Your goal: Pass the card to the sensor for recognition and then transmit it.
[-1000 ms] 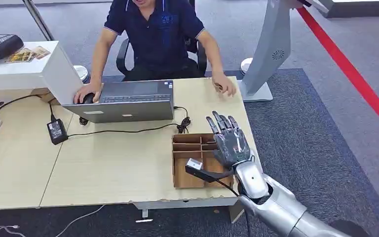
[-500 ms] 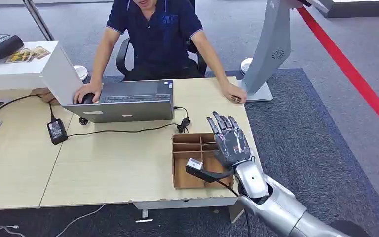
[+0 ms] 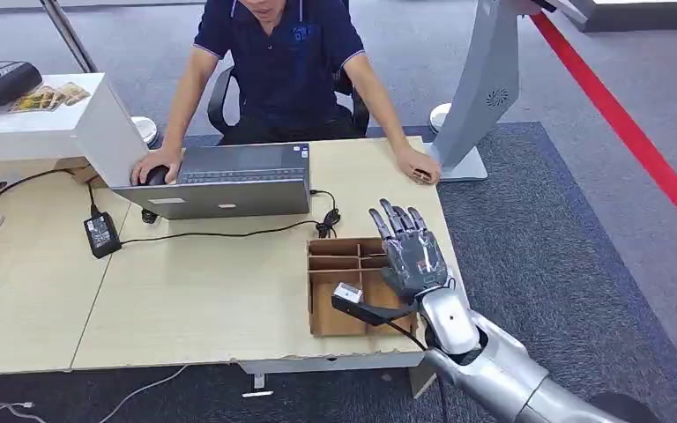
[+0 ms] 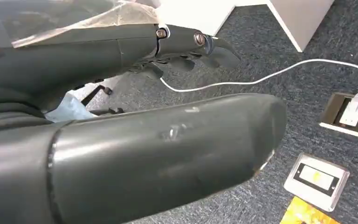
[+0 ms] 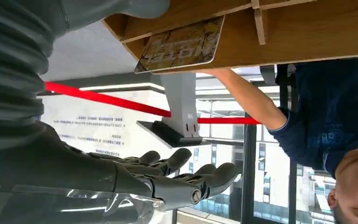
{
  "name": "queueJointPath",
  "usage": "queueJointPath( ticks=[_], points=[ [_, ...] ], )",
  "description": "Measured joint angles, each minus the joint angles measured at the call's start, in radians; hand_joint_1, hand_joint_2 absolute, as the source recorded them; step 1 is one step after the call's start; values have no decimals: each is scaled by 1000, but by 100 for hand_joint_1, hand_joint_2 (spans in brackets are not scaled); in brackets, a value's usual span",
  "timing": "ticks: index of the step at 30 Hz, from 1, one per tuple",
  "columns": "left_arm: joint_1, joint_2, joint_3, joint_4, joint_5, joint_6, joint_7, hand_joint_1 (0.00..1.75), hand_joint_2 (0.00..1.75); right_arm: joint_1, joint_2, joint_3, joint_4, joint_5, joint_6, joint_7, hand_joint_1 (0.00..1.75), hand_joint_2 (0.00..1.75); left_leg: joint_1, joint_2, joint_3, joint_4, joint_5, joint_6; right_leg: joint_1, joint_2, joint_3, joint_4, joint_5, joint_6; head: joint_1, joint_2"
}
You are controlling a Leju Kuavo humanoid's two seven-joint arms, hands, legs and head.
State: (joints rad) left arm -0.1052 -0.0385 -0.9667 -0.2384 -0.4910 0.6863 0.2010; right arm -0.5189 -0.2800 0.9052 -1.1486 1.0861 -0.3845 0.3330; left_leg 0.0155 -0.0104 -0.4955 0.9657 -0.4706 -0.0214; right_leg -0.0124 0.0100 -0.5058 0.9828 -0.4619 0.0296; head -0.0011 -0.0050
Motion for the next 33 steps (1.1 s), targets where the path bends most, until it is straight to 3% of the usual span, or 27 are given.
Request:
queueJointPath(
  ticks=[26,33],
  points=[
    [0,0,0,0,0,1,0,0,0,1,5,0,6,-11,-1,0,16,175,0,0,0,0,0,0,0,0,0,0,0,0,0,0],
    [0,0,0,0,3,2,4,0,0,5,5,-11,11,-41,-57,12,16,175,0,0,0,0,0,0,0,0,0,0,0,0,0,0]
  ],
)
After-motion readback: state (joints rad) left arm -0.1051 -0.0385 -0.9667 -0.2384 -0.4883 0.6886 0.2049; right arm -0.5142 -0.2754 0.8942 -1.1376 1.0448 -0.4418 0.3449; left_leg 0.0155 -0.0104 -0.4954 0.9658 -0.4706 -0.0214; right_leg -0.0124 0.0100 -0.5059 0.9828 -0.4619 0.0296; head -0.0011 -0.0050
